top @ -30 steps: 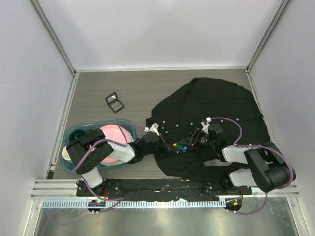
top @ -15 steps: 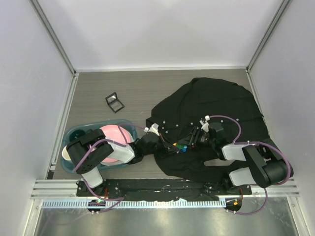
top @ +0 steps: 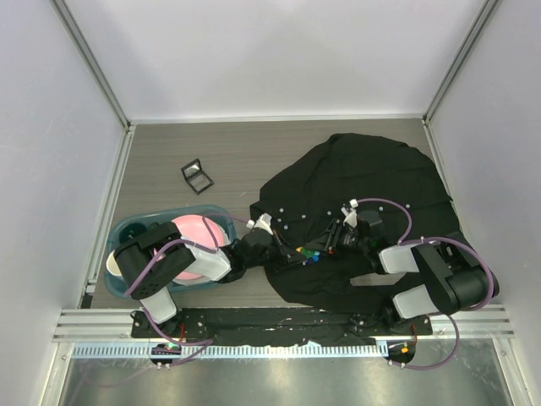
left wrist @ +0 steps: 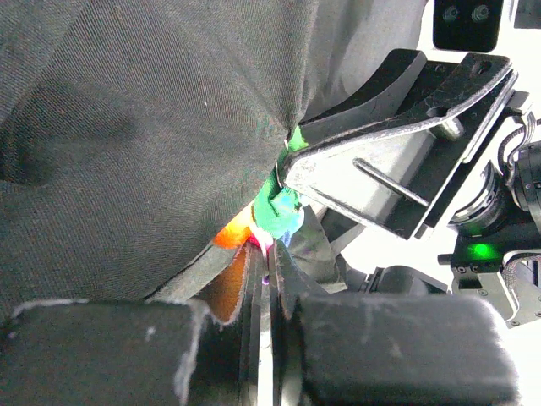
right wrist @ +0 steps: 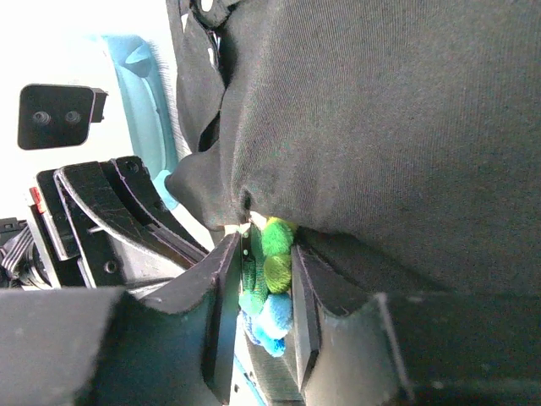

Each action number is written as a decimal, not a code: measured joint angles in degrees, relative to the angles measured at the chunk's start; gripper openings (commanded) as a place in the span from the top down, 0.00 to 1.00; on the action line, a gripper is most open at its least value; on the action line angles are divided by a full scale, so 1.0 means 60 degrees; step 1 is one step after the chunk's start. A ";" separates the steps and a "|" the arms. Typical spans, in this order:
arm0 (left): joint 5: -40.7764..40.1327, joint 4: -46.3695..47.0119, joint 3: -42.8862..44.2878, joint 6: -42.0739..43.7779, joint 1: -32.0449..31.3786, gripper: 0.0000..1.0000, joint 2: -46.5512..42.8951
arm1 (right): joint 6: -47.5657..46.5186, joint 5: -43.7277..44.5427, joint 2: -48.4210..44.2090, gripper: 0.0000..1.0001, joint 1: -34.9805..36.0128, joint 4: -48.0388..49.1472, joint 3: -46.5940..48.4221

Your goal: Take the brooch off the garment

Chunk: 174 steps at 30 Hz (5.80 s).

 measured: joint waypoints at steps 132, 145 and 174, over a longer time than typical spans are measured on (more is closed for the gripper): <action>0.0514 -0.5730 0.1785 0.3155 0.1355 0.87 -0.3523 | -0.5788 0.7876 -0.2470 0.78 0.4608 -0.4954 0.2597; -0.1494 -0.7428 0.2320 0.4324 -0.0284 0.99 -0.1071 | -0.5366 0.5941 -0.1537 0.99 0.3235 -0.4969 0.3279; -0.2302 -0.7606 0.2499 0.3559 -0.2044 1.00 -0.0816 | -0.4896 0.1435 -0.0346 0.41 0.1472 -0.5289 0.4018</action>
